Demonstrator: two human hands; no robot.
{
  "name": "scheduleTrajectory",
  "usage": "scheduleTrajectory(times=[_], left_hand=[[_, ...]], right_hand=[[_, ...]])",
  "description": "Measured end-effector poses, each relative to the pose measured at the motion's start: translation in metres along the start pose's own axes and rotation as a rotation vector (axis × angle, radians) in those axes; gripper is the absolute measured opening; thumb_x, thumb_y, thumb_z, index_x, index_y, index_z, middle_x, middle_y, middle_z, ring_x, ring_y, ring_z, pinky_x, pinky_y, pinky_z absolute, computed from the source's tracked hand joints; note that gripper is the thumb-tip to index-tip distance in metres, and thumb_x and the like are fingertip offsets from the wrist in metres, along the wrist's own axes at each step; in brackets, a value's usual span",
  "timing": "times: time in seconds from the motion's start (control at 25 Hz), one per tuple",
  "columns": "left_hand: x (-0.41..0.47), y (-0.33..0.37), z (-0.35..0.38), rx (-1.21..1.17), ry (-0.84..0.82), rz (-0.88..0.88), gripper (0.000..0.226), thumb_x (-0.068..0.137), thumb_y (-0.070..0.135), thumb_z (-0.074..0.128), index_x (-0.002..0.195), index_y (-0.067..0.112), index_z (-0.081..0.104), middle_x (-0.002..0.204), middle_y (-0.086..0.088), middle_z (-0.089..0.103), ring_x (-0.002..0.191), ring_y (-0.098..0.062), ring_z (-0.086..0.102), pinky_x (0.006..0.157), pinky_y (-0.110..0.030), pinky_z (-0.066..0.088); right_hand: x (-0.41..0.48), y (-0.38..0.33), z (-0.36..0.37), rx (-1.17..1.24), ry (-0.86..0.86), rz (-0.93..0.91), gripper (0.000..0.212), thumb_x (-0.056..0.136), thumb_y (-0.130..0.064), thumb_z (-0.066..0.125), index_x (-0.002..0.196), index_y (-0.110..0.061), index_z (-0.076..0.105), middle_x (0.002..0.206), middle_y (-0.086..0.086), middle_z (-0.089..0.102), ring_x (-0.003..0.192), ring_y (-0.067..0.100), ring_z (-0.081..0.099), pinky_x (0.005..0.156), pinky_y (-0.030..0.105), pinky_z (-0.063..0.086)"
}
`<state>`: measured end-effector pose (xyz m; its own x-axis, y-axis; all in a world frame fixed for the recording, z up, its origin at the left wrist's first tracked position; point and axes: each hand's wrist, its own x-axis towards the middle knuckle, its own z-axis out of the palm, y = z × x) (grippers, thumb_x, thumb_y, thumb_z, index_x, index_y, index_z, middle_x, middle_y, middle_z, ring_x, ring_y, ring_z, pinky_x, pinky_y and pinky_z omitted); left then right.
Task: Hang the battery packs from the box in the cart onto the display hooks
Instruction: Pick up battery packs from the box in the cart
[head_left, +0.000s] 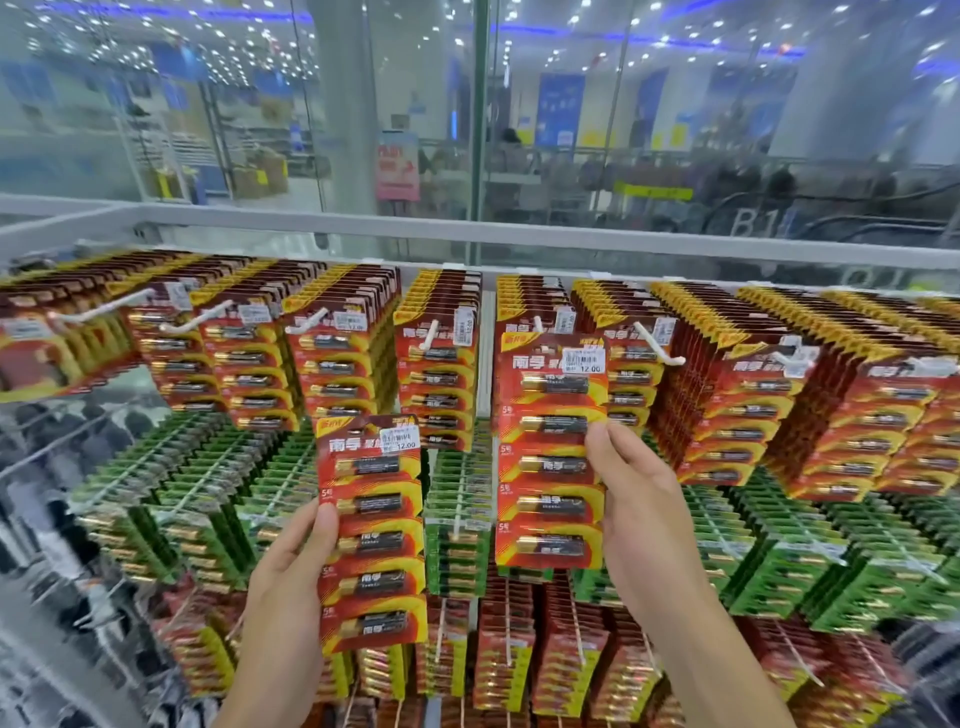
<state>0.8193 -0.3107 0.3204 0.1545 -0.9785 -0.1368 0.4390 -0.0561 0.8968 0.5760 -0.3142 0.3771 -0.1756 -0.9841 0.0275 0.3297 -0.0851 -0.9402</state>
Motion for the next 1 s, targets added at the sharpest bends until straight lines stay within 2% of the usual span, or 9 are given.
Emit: scheduleTrajectory(times=[0.08, 0.16, 0.24, 0.32, 0.44, 0.56, 0.76, 0.88, 1.0], left_hand=[[0.007, -0.001, -0.003, 0.000, -0.009, -0.013, 0.029, 0.095, 0.034, 0.060, 0.117, 0.020, 0.073, 0.107, -0.014, 0.079, 0.085, -0.035, 0.079, 0.064, -0.044, 0.066], [0.012, 0.001, -0.006, -0.006, -0.006, -0.020, 0.030, 0.094, 0.034, 0.061, 0.117, 0.019, 0.073, 0.107, -0.015, 0.079, 0.085, -0.036, 0.078, 0.065, -0.043, 0.065], [0.017, 0.004, -0.009, -0.013, -0.006, -0.027, 0.034, 0.090, 0.035, 0.063, 0.119, 0.018, 0.073, 0.109, -0.016, 0.079, 0.086, -0.036, 0.078, 0.067, -0.043, 0.064], [0.018, 0.008, -0.008, -0.018, -0.018, -0.032, 0.033, 0.091, 0.034, 0.063, 0.117, 0.018, 0.073, 0.107, -0.016, 0.079, 0.085, -0.037, 0.078, 0.065, -0.043, 0.064], [0.020, 0.020, -0.015, -0.013, -0.017, -0.017, 0.029, 0.096, 0.033, 0.061, 0.116, 0.017, 0.074, 0.105, -0.016, 0.079, 0.082, -0.036, 0.078, 0.060, -0.040, 0.063], [0.028, 0.033, -0.030, 0.016, 0.013, 0.023, 0.032, 0.097, 0.037, 0.060, 0.118, 0.018, 0.075, 0.109, -0.017, 0.078, 0.085, -0.039, 0.077, 0.067, -0.043, 0.061], [0.046, 0.060, -0.050, 0.072, 0.080, 0.157, 0.032, 0.100, 0.039, 0.057, 0.120, 0.021, 0.074, 0.110, -0.015, 0.078, 0.090, -0.038, 0.077, 0.079, -0.048, 0.060], [0.062, 0.081, -0.062, 0.106, 0.126, 0.249, 0.030, 0.101, 0.040, 0.056, 0.116, 0.022, 0.075, 0.110, -0.015, 0.078, 0.089, -0.037, 0.077, 0.075, -0.049, 0.062], [0.075, 0.099, -0.075, 0.130, 0.160, 0.323, 0.030, 0.104, 0.038, 0.054, 0.115, 0.020, 0.074, 0.107, -0.013, 0.078, 0.083, -0.032, 0.077, 0.066, -0.044, 0.065]], right_hand=[[0.004, 0.004, 0.000, -0.009, 0.014, -0.007, 0.028, 0.093, -0.048, 0.063, 0.114, -0.035, 0.076, 0.122, -0.006, 0.075, 0.118, 0.021, 0.069, 0.104, 0.053, 0.051], [0.005, 0.006, 0.004, 0.016, 0.046, -0.012, 0.020, 0.101, -0.034, 0.057, 0.106, -0.030, 0.076, 0.106, -0.003, 0.080, 0.097, 0.017, 0.077, 0.083, 0.043, 0.062], [0.009, 0.009, 0.006, 0.021, 0.059, -0.016, 0.023, 0.103, -0.027, 0.056, 0.090, -0.034, 0.073, 0.095, -0.007, 0.081, 0.083, 0.009, 0.077, 0.066, 0.029, 0.062], [0.015, 0.009, 0.007, 0.004, 0.099, -0.017, 0.022, 0.104, -0.026, 0.054, 0.090, -0.032, 0.070, 0.087, -0.009, 0.080, 0.077, 0.009, 0.077, 0.057, 0.026, 0.060], [0.032, 0.010, 0.019, -0.022, 0.123, -0.033, 0.024, 0.107, -0.029, 0.051, 0.106, -0.022, 0.073, 0.096, 0.001, 0.081, 0.084, 0.022, 0.079, 0.071, 0.040, 0.062], [0.051, 0.013, 0.028, -0.062, 0.151, -0.051, 0.027, 0.108, -0.033, 0.048, 0.112, -0.020, 0.072, 0.103, 0.005, 0.080, 0.092, 0.028, 0.078, 0.080, 0.046, 0.059], [0.074, 0.019, 0.030, -0.165, 0.195, -0.094, 0.023, 0.107, -0.034, 0.051, 0.092, -0.032, 0.069, 0.094, -0.021, 0.077, 0.088, -0.002, 0.073, 0.085, 0.036, 0.055], [0.080, 0.023, 0.028, -0.191, 0.218, -0.063, 0.015, 0.101, -0.046, 0.059, 0.089, -0.046, 0.069, 0.140, -0.013, 0.063, 0.134, 0.012, 0.056, 0.116, 0.047, 0.041], [0.084, 0.031, 0.029, -0.208, 0.270, -0.075, 0.019, 0.097, -0.052, 0.061, 0.085, -0.049, 0.075, 0.137, 0.008, 0.066, 0.130, 0.036, 0.058, 0.115, 0.052, 0.042]])
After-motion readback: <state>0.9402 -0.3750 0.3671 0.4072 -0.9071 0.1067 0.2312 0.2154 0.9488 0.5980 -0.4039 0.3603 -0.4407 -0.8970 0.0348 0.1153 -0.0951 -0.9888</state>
